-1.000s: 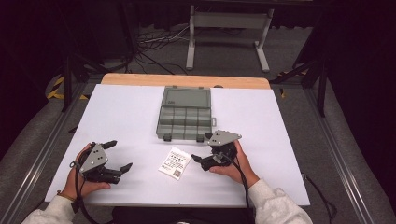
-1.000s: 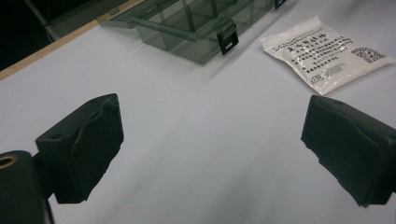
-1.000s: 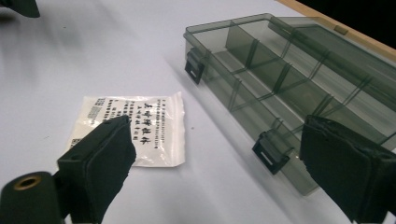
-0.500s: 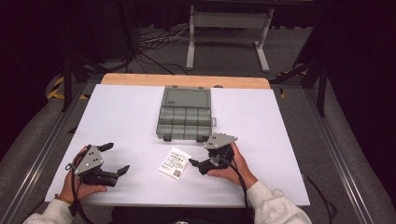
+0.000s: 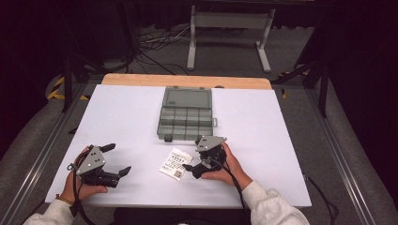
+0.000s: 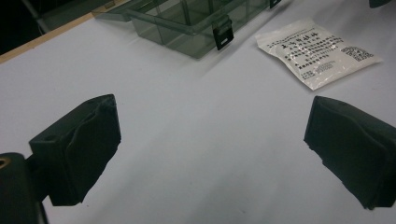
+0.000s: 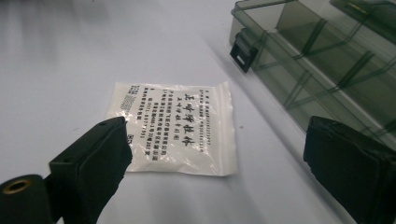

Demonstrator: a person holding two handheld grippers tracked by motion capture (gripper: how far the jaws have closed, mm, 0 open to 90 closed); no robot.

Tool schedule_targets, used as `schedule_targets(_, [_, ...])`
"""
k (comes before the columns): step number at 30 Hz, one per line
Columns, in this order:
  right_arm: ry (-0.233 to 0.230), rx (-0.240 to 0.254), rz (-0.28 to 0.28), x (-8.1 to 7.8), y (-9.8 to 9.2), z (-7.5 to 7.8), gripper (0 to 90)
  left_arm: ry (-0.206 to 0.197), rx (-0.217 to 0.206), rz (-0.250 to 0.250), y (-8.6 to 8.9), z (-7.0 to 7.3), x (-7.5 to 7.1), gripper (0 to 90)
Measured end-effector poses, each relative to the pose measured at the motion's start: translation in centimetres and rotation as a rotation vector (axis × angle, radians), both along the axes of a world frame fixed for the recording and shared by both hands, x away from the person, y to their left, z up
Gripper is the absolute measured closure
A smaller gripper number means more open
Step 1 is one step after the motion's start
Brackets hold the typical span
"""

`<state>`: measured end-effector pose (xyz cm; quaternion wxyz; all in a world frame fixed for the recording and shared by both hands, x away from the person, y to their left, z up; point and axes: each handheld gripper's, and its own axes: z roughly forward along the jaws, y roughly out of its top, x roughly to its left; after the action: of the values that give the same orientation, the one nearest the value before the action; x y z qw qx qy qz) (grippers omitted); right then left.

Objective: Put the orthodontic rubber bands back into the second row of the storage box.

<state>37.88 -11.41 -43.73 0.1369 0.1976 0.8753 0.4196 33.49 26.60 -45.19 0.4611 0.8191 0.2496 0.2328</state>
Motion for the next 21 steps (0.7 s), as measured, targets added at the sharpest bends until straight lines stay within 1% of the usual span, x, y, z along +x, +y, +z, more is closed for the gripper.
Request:
schedule_targets(4, [0.038,-0.017,0.019,0.4,1.1,-0.4,7.9,-0.001,-0.018,0.002,0.2,0.1,-0.1,4.3])
schedule_targets(7, [0.065,-0.043,0.044,0.4,2.1,-0.8,8.6,-0.003,-0.016,0.001,0.2,0.2,-0.1,4.1])
schedule_targets(8, [0.073,-0.045,0.056,0.4,2.3,-0.9,8.6,-0.005,-0.009,-0.001,0.1,0.2,-0.1,4.1])
schedule_targets(9, [0.073,-0.045,0.056,0.4,2.3,-0.9,8.6,-0.005,-0.004,-0.004,0.0,0.2,-0.1,4.1])
schedule_targets(10, [0.077,-0.066,0.07,0.3,2.8,-1.2,8.5,-0.007,0.002,-0.008,-0.1,0.2,-0.2,4.1])
schedule_targets(14, [0.087,-0.079,0.062,0.7,3.4,-1.6,8.1,-0.007,0.003,-0.009,-0.2,0.2,-0.2,4.1])
schedule_targets(16, [0.106,-0.102,0.051,1.0,3.9,-1.9,8.0,-0.007,0.0,-0.009,-0.2,0.2,-0.2,4.1])
schedule_targets(17, [0.105,-0.108,0.05,1.1,4.1,-2.0,7.8,-0.006,0.002,-0.007,-0.2,0.2,-0.2,4.1])
schedule_targets(21, [0.128,-0.117,0.046,1.4,4.9,-2.4,6.8,-0.002,0.001,-0.006,-0.2,0.1,-0.1,4.2])
